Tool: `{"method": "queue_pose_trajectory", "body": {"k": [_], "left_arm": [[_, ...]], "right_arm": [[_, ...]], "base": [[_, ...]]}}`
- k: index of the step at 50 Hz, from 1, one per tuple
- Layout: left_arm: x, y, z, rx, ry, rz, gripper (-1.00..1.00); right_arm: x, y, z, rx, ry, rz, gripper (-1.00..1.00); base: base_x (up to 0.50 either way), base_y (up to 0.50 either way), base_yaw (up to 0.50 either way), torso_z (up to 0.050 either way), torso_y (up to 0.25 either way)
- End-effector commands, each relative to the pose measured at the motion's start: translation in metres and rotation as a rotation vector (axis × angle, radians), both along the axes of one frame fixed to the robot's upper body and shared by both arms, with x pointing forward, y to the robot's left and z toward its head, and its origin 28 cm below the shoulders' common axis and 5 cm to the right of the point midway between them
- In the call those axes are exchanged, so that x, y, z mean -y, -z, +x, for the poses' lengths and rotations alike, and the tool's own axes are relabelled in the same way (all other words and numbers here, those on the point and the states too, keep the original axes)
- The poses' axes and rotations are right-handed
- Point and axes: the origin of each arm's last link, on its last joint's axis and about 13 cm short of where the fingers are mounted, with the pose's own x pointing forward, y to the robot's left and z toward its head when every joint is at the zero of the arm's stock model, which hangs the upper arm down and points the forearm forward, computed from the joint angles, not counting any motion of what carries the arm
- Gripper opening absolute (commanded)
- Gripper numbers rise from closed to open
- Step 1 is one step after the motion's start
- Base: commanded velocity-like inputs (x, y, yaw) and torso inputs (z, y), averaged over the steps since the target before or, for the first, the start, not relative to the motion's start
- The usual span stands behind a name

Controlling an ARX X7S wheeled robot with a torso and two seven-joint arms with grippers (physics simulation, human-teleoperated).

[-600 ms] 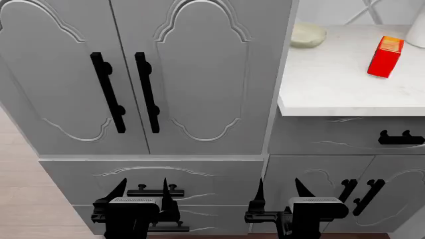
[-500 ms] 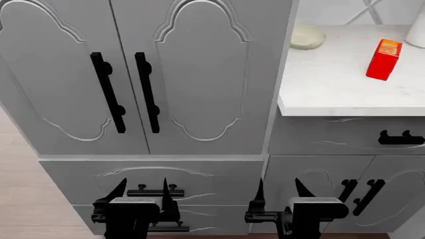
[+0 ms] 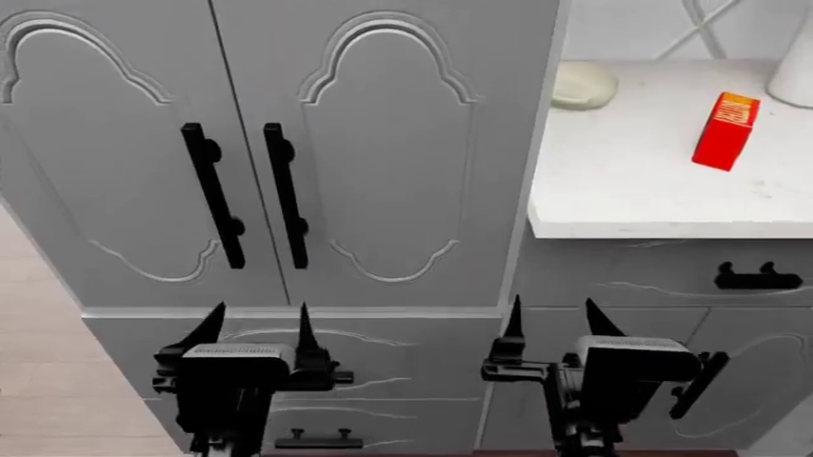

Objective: Open the microwave door

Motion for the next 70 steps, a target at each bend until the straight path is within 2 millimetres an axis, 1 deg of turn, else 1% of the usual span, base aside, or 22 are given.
{"method": "queue_pose_trajectory", "body": {"k": [1,4,7,10,14,18,22,25,29,35,41,50,56,63,65,70], "left_arm": [[-0.004,-0.081,0.005,0.198,0.026,-0.011,1.0],[-0.005,-0.113,0.006,0.28,0.048,0.006,1.0],[-0.006,-0.146,0.007,0.364,0.062,0.014,1.0],[-0.008,-0.171,0.008,0.424,0.066,0.012,1.0],[-0.01,-0.2,0.007,0.5,0.068,0.004,1.0],[-0.012,-0.224,0.005,0.565,0.071,-0.002,1.0],[-0.014,-0.242,0.002,0.614,0.07,-0.01,1.0],[-0.015,-0.248,-0.001,0.635,0.063,-0.023,1.0],[-0.017,-0.25,-0.007,0.637,0.049,-0.043,1.0],[-0.018,-0.253,-0.011,0.642,0.047,-0.054,1.0],[-0.018,-0.254,-0.013,0.641,0.047,-0.058,1.0],[-0.016,-0.252,-0.009,0.636,0.054,-0.058,1.0],[-0.016,-0.253,-0.01,0.635,0.057,-0.065,1.0],[-0.017,-0.255,-0.01,0.636,0.055,-0.07,1.0],[-0.018,-0.257,-0.01,0.637,0.054,-0.071,1.0],[-0.021,-0.265,-0.012,0.629,0.04,-0.061,1.0]], "right_arm": [[0.004,-0.074,0.016,0.185,0.011,-0.018,1.0],[0.004,-0.109,0.02,0.268,0.009,-0.024,1.0],[0.003,-0.148,0.019,0.361,-0.002,-0.033,1.0],[0.001,-0.178,0.016,0.435,-0.015,-0.047,1.0],[-0.001,-0.205,0.013,0.501,-0.025,-0.061,1.0],[-0.002,-0.226,0.007,0.558,-0.027,-0.063,1.0],[-0.003,-0.242,-0.003,0.615,-0.03,-0.065,1.0],[-0.003,-0.251,-0.011,0.649,-0.03,-0.062,1.0],[-0.005,-0.257,-0.019,0.673,-0.036,-0.057,1.0],[-0.005,-0.256,-0.018,0.662,-0.04,-0.048,1.0],[-0.004,-0.253,-0.017,0.652,-0.044,-0.031,1.0],[-0.004,-0.251,-0.016,0.64,-0.051,-0.027,1.0],[-0.005,-0.252,-0.017,0.638,-0.058,-0.028,1.0],[-0.006,-0.251,-0.016,0.628,-0.067,-0.031,1.0],[-0.007,-0.25,-0.016,0.625,-0.068,-0.03,1.0],[-0.007,-0.248,-0.017,0.627,-0.066,-0.019,1.0]], "base": [[0.0,0.0,0.0,0.05,0.0],[0.0,0.0,0.0,0.05,0.0],[0.0,0.0,0.0,0.05,0.0],[0.0,0.0,0.0,0.05,0.0],[0.0,0.0,0.0,0.05,0.0],[0.0,0.0,0.0,0.05,0.0],[0.0,0.0,0.0,0.05,0.0],[0.0,0.0,0.0,0.007,0.0],[0.0,0.0,0.0,0.0,0.0],[0.0,-0.03,0.0,0.0,0.0],[0.0,-0.5,0.0,0.0,0.0],[0.0,-0.5,0.0,0.0,0.0],[0.0,0.0,0.0,0.0,0.0],[0.44,-0.02,0.0,0.0,0.0],[0.5,-0.03,0.0,0.0,0.0],[0.0,0.0,0.0,0.0,0.0]]}}
